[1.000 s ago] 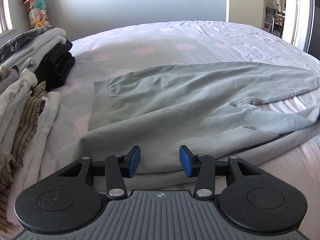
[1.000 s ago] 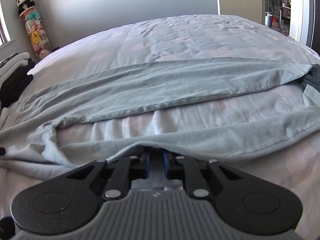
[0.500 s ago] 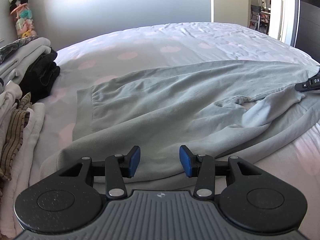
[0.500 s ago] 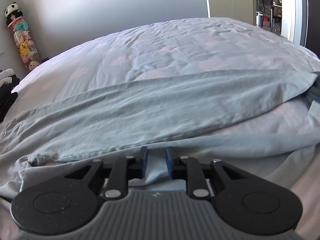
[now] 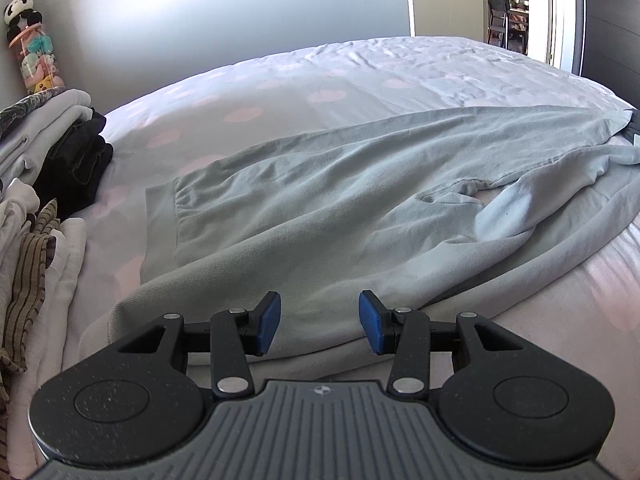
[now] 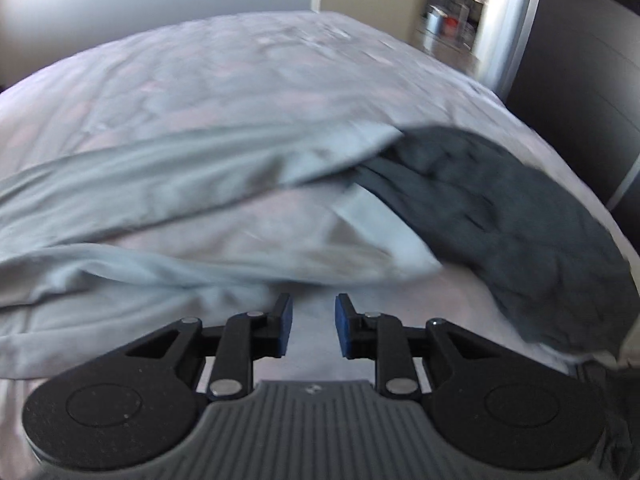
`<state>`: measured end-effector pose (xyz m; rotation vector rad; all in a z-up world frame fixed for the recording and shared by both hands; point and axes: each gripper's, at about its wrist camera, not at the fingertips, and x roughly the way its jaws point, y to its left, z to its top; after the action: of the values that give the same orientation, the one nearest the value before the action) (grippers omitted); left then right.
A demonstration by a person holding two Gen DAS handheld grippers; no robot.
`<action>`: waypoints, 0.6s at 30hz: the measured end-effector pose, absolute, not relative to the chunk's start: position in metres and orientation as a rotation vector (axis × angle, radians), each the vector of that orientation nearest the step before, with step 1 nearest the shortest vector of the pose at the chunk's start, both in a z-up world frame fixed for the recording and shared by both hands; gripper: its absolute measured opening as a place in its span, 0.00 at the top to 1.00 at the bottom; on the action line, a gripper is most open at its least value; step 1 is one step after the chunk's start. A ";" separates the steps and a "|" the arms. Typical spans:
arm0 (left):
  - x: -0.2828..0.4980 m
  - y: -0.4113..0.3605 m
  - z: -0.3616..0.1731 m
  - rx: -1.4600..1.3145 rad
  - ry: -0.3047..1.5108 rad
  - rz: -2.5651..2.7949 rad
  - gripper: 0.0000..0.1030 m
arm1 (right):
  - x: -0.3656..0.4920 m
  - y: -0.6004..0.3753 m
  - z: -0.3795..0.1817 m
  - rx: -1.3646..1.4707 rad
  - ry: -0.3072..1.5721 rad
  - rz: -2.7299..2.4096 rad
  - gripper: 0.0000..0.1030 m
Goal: Fold clothes
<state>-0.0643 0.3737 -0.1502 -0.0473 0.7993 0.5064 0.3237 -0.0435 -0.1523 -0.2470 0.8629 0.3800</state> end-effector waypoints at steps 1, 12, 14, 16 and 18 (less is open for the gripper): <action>-0.064 0.374 -0.151 -0.047 0.805 0.509 0.51 | 0.330 -0.051 -0.159 -0.232 0.877 0.355 0.74; -0.059 0.377 -0.162 -0.035 0.830 0.534 0.50 | 0.376 -0.032 -0.161 -0.149 0.781 0.368 0.74; -0.058 0.377 -0.164 -0.031 0.831 0.538 0.50 | 0.387 -0.022 -0.156 -0.153 0.757 0.388 0.74; -0.058 0.379 -0.165 -0.033 0.830 0.542 0.49 | 0.395 -0.014 -0.154 -0.171 0.754 0.392 0.74; -0.058 0.380 -0.165 -0.037 0.827 0.545 0.49 | 0.398 -0.011 -0.151 -0.202 0.744 0.401 0.74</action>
<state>-0.0579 0.3800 -0.1648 -0.0371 0.8271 0.5454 0.3976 -0.0106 -0.1507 -0.2015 0.7438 0.4006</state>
